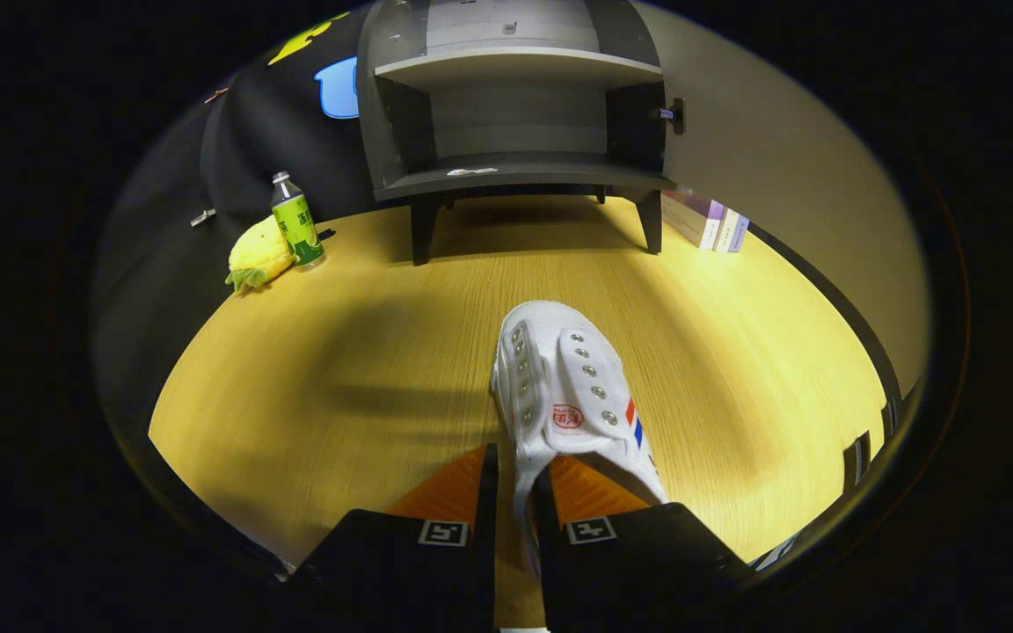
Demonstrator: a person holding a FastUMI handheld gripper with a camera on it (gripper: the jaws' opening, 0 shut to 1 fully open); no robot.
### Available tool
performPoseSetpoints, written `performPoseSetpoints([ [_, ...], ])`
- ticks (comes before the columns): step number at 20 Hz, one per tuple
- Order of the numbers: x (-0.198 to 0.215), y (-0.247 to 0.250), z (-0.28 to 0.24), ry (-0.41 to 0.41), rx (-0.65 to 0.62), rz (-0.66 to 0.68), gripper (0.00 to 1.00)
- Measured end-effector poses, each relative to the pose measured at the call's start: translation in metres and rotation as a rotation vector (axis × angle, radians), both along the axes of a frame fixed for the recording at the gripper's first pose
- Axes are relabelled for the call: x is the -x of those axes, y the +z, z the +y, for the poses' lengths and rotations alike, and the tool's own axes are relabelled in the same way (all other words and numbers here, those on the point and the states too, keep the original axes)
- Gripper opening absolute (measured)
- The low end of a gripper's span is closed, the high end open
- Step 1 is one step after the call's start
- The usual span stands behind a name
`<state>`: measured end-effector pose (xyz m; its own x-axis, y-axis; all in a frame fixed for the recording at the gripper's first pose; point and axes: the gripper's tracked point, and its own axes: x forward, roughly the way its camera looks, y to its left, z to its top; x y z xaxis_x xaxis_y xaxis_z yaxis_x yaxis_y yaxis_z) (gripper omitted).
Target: Open the shoe cabinet door, grab the shoes and put them into the shoe cabinet, then close the shoe cabinet door.
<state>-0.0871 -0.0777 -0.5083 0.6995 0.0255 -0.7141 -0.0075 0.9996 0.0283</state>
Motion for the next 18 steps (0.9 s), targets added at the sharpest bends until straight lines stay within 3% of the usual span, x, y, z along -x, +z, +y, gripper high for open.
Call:
performPoseSetpoints([
  [8,-0.023,-0.002,0.002,-0.003,-0.005,-0.077,0.26],
  [10,-0.023,0.008,-0.001,-0.013,-0.003,-0.079,0.22],
  [11,-0.029,-0.006,-0.001,-0.008,0.003,-0.072,0.05],
  [18,-0.03,-0.003,-0.001,0.006,-0.002,-0.063,0.05],
])
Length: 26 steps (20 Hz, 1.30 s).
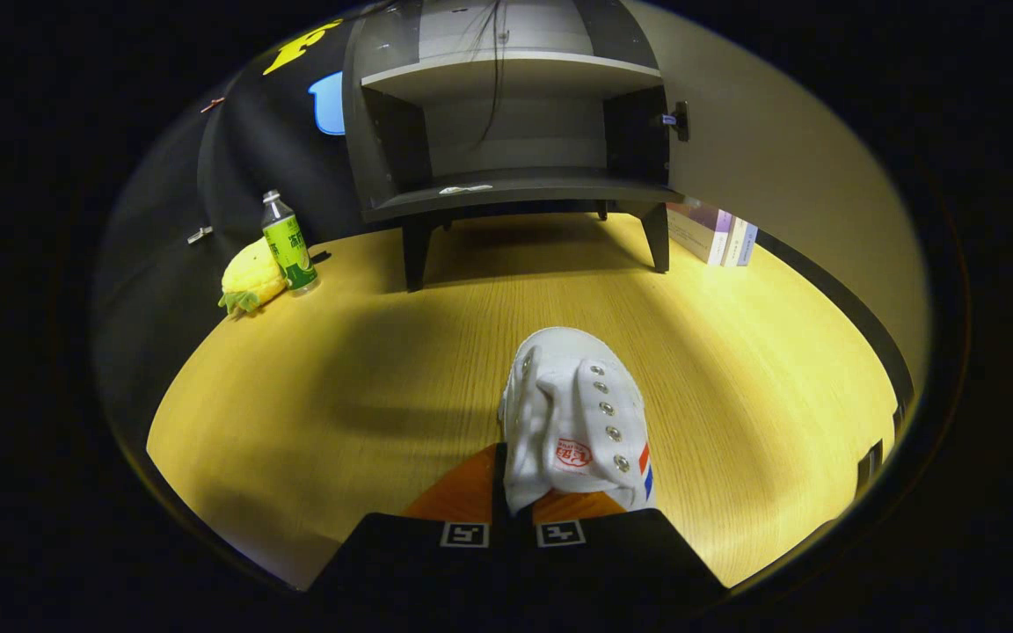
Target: Open the shoe cabinet door, grab the shoes and put them into the shoe cabinet, then close the shoe cabinet door.
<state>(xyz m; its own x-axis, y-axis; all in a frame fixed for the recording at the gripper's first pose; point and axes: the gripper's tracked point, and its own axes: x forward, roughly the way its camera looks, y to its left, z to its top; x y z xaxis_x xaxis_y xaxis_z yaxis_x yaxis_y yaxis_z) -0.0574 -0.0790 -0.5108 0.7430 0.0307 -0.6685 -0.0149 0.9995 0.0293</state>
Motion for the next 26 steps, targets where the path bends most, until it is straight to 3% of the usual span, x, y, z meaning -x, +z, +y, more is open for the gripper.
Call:
performPoseSetpoints([
  [8,-0.005,0.045,-0.004,0.051,-0.005,0.002,0.05],
  [19,-0.025,0.224,-0.01,0.216,-0.027,-0.189,0.05],
  [26,-0.081,0.295,-0.018,0.129,-0.043,-0.247,0.05],
])
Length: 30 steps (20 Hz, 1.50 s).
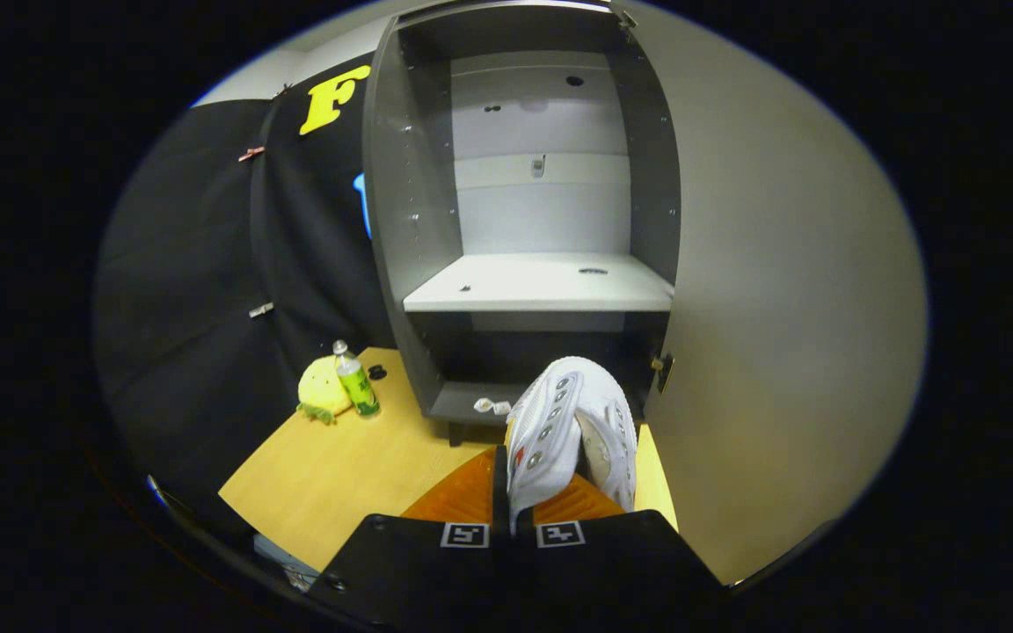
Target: Open the shoe cabinet door, grab the shoes and put them into the shoe cabinet, then close the shoe cabinet door.
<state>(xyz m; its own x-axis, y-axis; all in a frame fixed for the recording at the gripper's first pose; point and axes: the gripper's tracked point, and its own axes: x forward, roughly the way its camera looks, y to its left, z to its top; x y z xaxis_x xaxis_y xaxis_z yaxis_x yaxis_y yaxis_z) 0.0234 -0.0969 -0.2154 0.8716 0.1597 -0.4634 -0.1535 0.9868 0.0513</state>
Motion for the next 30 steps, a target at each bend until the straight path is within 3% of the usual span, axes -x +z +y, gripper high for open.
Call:
performPoseSetpoints([
  [7,-0.073,0.061,0.008,-0.079,0.032,-0.108,0.05],
  [15,-0.179,0.087,0.008,-0.132,0.079,-0.133,0.05],
  [23,-0.29,0.075,-0.004,-0.158,0.124,-0.112,0.05],
  [30,-0.346,0.035,0.015,-0.086,0.118,-0.052,0.04],
])
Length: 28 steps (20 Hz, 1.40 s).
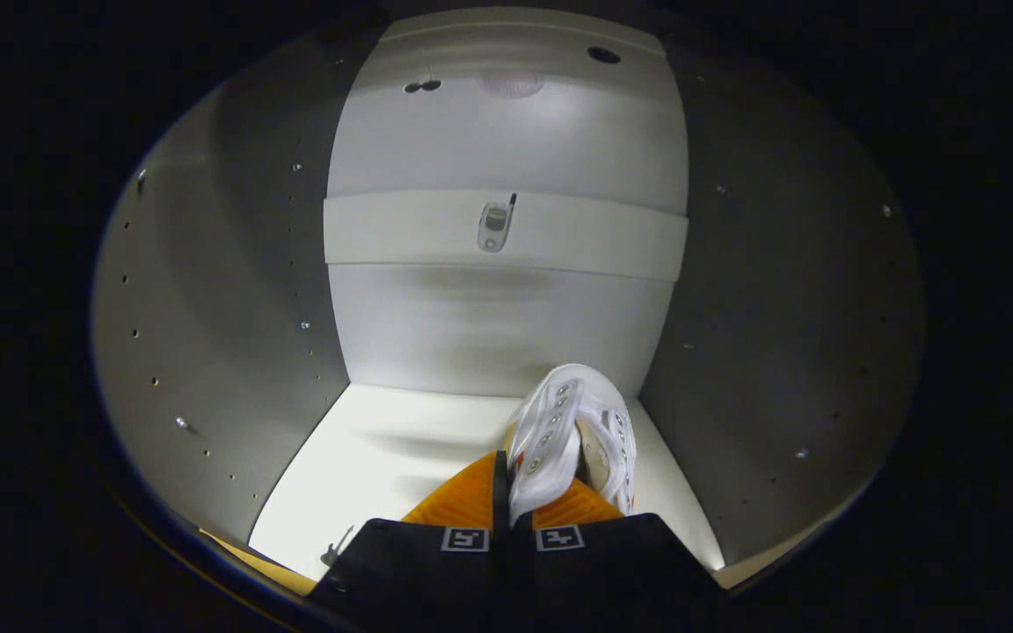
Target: Open the shoe cabinet door, grab the shoes and put them into the shoe cabinet, then close the shoe cabinet door.
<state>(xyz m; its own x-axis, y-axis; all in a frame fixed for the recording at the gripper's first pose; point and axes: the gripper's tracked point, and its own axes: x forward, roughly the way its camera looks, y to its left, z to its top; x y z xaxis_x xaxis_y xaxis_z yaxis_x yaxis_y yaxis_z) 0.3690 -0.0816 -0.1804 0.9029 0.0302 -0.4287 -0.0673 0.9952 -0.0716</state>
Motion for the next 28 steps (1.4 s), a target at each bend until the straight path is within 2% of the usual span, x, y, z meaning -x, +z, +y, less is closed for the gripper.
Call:
performPoseSetpoints([
  [7,-0.007,-0.027,0.015,0.044,0.026,0.058,0.04],
  [12,0.001,-0.036,0.019,0.027,0.016,0.072,0.05],
  [13,0.004,-0.034,0.017,0.017,0.014,0.059,0.1],
  [16,0.008,-0.034,0.017,-0.001,-0.016,0.047,0.11],
  [18,0.014,-0.031,0.016,-0.01,-0.027,0.034,0.27],
  [20,0.02,-0.03,0.015,-0.013,-0.022,0.035,0.3],
  [21,0.023,-0.029,0.017,-0.011,-0.023,0.035,0.41],
  [24,0.035,-0.022,0.017,-0.012,-0.019,0.017,0.81],
  [28,0.058,-0.007,0.02,-0.019,-0.038,-0.016,0.85],
])
